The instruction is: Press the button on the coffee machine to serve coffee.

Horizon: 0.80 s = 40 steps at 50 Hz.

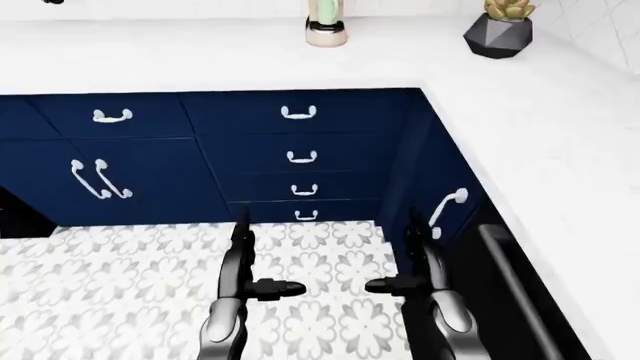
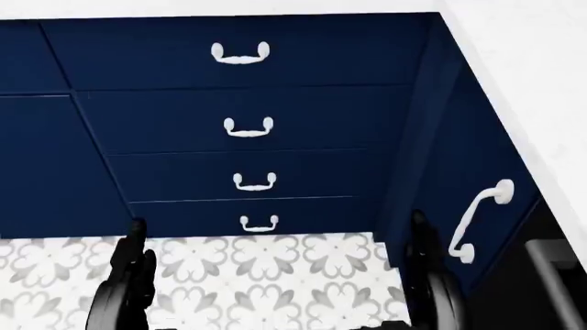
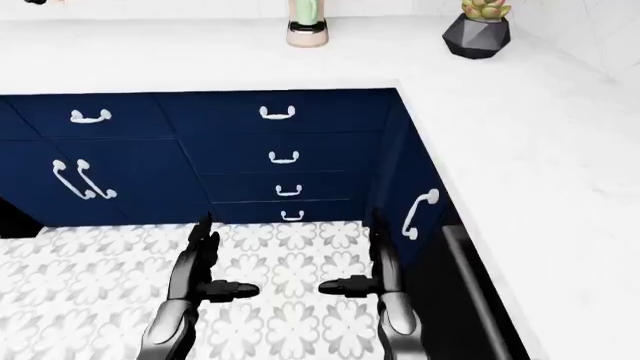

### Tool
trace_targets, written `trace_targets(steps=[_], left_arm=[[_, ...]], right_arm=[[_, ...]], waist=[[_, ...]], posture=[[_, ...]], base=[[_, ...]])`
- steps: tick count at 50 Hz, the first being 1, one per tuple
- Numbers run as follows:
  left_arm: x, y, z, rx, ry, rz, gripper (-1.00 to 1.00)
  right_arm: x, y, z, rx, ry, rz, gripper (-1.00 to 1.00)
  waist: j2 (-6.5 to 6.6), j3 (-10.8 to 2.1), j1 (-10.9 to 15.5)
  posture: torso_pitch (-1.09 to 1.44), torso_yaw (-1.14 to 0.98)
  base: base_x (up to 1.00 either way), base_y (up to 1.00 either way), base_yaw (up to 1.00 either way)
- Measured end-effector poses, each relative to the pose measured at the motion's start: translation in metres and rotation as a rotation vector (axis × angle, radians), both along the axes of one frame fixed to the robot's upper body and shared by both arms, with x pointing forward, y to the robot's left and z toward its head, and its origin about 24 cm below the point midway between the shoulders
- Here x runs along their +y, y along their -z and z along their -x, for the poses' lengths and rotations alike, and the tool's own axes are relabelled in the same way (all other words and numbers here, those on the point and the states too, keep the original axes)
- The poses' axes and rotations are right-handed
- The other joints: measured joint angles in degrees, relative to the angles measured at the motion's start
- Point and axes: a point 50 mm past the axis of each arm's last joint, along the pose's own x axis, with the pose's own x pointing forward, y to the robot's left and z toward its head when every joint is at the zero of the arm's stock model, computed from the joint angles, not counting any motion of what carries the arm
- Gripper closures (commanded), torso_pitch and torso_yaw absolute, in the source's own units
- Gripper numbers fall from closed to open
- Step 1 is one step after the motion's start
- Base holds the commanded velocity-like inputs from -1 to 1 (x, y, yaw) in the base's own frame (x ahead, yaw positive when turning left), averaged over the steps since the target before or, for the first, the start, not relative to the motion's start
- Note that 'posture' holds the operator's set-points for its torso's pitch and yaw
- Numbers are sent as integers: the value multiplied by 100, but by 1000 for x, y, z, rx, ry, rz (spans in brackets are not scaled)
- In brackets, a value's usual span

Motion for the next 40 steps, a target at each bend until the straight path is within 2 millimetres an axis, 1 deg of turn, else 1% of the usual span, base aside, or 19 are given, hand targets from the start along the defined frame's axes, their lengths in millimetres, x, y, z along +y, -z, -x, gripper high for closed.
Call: trace_targets(steps=[1,3,4,5,7,11,14,19,25,29,35,40], left_arm=[[1,-4,0,-23,3,-3,-100],[3,-20,-6,-116,7,-9,-100],[4,-24,-9,-145,4,-10,-100],[5,-24,-7,-148,-2,-9,-100],[6,-20,-4,-130,-8,-10,-100],[5,-14,-3,-101,-4,-20,-100],[3,-15,-2,-108,5,-25,-100],[5,-20,-5,-129,-24,-37,-100],[3,-35,-4,-148,-27,-23,-100],[4,-49,-12,-159,-16,-23,-100],[9,-80,-23,-186,-20,-31,-100],[14,-111,-35,-206,-25,-51,-100]], right_arm=[[0,-4,-1,-18,-3,4,-100],[-2,-18,-6,-98,1,19,-100],[-2,-22,-9,-120,3,21,-100],[-1,-20,-7,-118,2,23,-100],[-2,-14,-4,-92,3,27,-100],[-4,-9,-3,-58,14,32,-100],[-5,-9,-3,-60,18,35,-100],[-2,-18,-5,-84,14,47,-100],[1,-43,-7,-120,10,63,-100],[2,-62,-9,-137,-9,76,-100],[6,-93,-21,-156,-19,94,-100],[9,-129,-33,-178,-25,87,-100]], waist=[[-23,-60,-10],[-20,-345,41],[-42,-290,45],[-56,-235,47],[-50,-302,50],[-23,-301,48],[-22,-327,48],[-27,-384,41],[-27,-411,53],[-31,-411,56],[-17,-397,43],[-3,-391,55]], posture=[[0,0],[0,0],[0,0],[0,0],[0,0],[0,0],[0,0],[0,0],[0,0],[0,0],[0,0],[0,0]], base=[[0,0,0],[0,0,0],[0,0,0],[0,0,0],[0,0,0],[0,0,0],[0,0,0],[0,0,0],[0,0,0],[0,0,0],[0,0,0],[0,0,0]])
